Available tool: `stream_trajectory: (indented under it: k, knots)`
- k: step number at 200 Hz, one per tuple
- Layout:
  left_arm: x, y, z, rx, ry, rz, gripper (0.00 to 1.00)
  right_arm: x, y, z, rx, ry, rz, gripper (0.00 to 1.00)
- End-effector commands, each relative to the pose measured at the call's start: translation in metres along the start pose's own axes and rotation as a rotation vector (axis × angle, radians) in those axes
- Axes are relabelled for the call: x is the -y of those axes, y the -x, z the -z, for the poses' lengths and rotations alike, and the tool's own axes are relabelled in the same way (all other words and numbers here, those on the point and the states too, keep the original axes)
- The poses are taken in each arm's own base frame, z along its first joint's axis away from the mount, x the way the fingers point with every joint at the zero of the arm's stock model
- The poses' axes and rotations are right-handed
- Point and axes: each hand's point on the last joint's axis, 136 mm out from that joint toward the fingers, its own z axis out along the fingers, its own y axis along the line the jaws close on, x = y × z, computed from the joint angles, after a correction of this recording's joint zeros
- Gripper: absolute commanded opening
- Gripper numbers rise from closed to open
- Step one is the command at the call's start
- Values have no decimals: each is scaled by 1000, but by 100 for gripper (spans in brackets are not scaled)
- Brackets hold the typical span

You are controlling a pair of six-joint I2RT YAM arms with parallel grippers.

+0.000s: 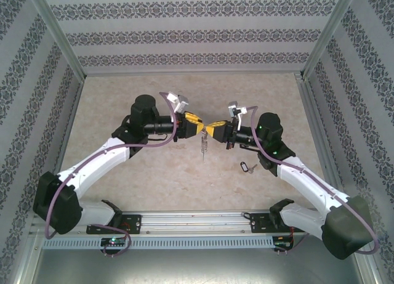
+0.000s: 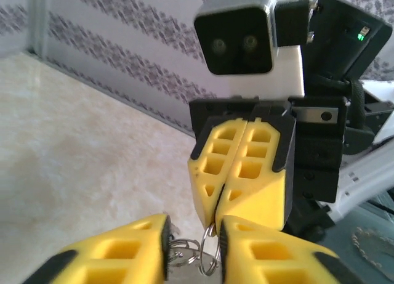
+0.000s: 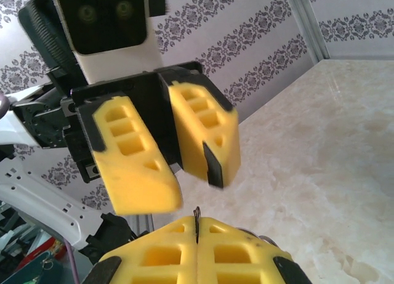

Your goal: Put the keys on the keyring

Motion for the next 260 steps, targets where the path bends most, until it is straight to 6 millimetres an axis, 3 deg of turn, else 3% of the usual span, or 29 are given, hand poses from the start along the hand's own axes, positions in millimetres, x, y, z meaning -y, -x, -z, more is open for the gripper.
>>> stream_trajectory:
  k: [1, 39, 107, 176, 260]
  knots:
    - [6, 37, 18, 171, 76, -90, 37, -7, 17, 8, 71, 0, 64, 0]
    - [15, 45, 23, 212, 47, -38, 42, -15, 34, 15, 136, -11, 102, 0]
    - [28, 60, 16, 343, -155, 130, 41, -40, 76, 27, 327, -28, 165, 0]
    - [32, 68, 9, 400, -296, 209, 34, -38, 82, 19, 336, -11, 158, 0]
    - [27, 60, -2, 375, -300, 236, 32, -35, 82, 17, 335, -16, 156, 0]
